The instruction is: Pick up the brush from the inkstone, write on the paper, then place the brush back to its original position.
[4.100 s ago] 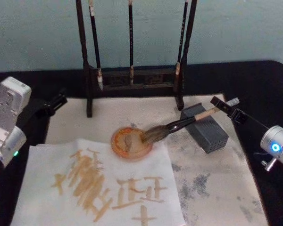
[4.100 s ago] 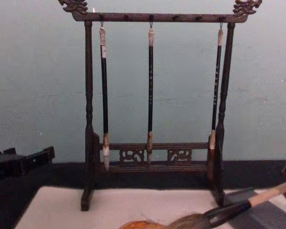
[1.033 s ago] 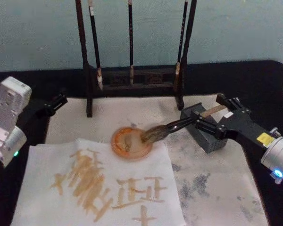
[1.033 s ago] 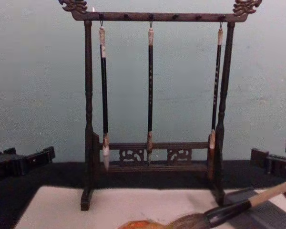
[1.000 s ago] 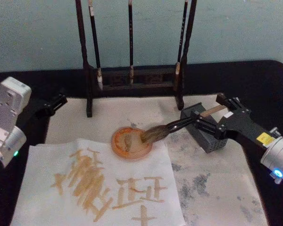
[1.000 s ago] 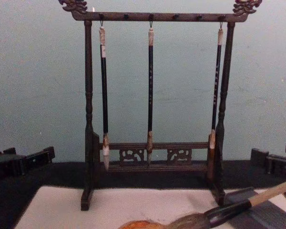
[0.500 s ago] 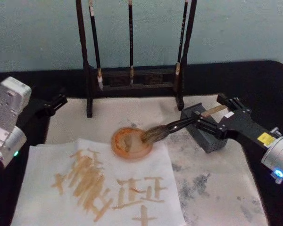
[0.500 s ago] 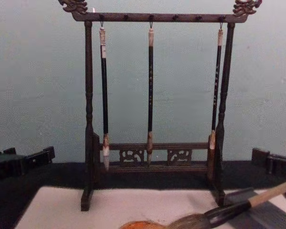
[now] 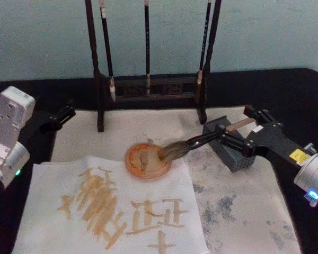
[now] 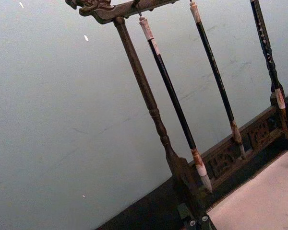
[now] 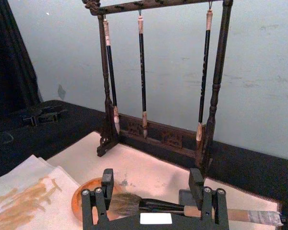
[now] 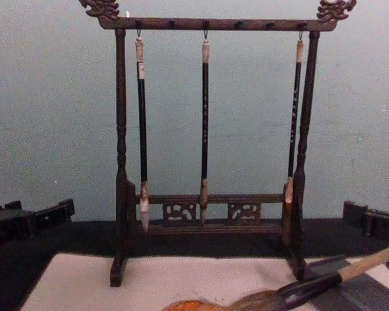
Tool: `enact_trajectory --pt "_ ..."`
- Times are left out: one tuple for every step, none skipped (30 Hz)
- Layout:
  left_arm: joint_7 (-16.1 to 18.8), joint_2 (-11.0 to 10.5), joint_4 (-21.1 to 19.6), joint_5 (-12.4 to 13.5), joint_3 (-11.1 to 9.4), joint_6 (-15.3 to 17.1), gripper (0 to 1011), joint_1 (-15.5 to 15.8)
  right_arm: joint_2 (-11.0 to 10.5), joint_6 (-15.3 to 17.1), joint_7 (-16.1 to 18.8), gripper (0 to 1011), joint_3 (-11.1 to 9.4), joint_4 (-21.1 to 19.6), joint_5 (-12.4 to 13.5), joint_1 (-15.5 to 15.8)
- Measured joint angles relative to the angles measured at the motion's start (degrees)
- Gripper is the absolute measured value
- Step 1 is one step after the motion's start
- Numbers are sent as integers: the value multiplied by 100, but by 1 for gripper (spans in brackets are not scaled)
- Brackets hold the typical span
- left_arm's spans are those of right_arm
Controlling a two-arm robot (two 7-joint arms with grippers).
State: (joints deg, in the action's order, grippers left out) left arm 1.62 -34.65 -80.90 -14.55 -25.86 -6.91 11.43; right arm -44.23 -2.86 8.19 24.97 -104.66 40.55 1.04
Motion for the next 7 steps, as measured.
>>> enact_trajectory --pt "0 0 0 0 0 0 1002 0 0 0 0 1008 0 0 1 0" --pt "0 0 0 0 0 0 1002 0 -1 0 0 1008 0 0 1 0" --pt "0 0 0 0 0 0 1002 0 -1 0 0 1008 0 0 2 0" --pt "0 0 0 0 0 0 1002 0 -1 -1 0 1008 0 0 2 0" --pt "0 0 0 0 0 0 1002 0 -1 -1 0 1008 0 0 3 0" --pt "0 0 0 0 0 0 1002 0 -1 0 0 1008 0 0 3 0" --pt "0 0 0 0 0 0 1002 0 -1 -1 0 1008 0 0 3 0"
